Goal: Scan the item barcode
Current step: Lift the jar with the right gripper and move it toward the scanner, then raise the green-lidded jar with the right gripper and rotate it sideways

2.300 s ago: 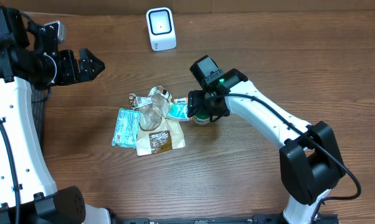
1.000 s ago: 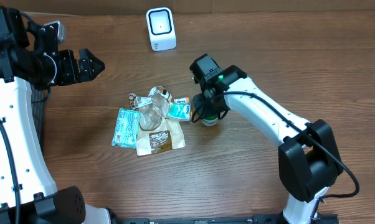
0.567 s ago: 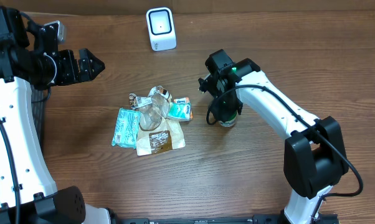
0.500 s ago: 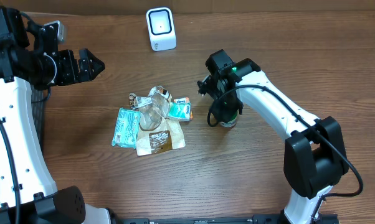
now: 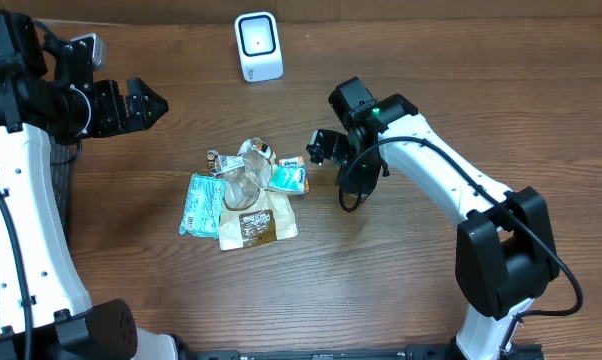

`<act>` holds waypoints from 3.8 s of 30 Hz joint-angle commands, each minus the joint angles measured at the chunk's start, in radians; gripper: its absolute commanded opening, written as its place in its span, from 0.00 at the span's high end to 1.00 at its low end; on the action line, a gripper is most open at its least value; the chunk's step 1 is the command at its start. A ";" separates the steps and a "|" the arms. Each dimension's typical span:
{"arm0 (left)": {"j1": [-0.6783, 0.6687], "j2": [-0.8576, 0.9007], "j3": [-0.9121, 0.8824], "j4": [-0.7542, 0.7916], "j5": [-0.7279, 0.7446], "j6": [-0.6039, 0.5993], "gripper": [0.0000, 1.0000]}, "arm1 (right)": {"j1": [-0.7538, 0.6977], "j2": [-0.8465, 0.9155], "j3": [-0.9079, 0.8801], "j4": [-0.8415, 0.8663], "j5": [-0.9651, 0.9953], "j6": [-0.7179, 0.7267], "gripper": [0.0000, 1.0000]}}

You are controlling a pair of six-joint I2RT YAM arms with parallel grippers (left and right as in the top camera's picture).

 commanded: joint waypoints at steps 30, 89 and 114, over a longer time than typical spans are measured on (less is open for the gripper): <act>-0.007 -0.011 0.005 0.000 0.014 0.023 0.00 | -0.115 -0.029 0.177 0.030 -0.283 0.793 0.00; -0.007 -0.011 0.005 0.000 0.014 0.023 0.00 | -0.002 0.119 0.117 0.037 -0.023 0.859 0.09; -0.007 -0.011 0.005 0.000 0.015 0.023 0.00 | -0.004 0.115 0.155 -0.005 -0.012 0.859 0.67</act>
